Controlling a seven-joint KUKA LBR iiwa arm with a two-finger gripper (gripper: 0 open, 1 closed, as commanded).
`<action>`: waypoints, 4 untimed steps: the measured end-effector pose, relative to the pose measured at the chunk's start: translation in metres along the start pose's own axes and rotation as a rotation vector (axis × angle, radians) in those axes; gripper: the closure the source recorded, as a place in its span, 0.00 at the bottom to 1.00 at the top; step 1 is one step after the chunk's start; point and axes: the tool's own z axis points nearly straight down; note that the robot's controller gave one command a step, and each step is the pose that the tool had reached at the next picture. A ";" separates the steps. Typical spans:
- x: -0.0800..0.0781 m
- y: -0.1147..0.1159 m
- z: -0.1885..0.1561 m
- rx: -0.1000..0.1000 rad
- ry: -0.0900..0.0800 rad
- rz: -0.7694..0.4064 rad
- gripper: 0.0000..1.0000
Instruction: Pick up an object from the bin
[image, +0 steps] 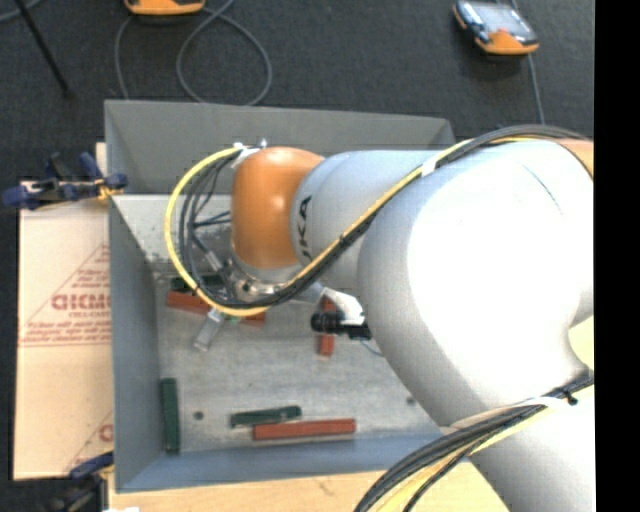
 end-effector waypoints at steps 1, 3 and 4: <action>-0.001 0.000 -0.001 -0.001 -0.002 0.001 1.00; -0.005 0.001 -0.094 0.002 0.001 0.000 1.00; -0.007 0.001 -0.094 0.002 0.000 0.001 1.00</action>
Offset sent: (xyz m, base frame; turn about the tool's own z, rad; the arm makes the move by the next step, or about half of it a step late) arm 0.0000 0.0000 0.0000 0.0000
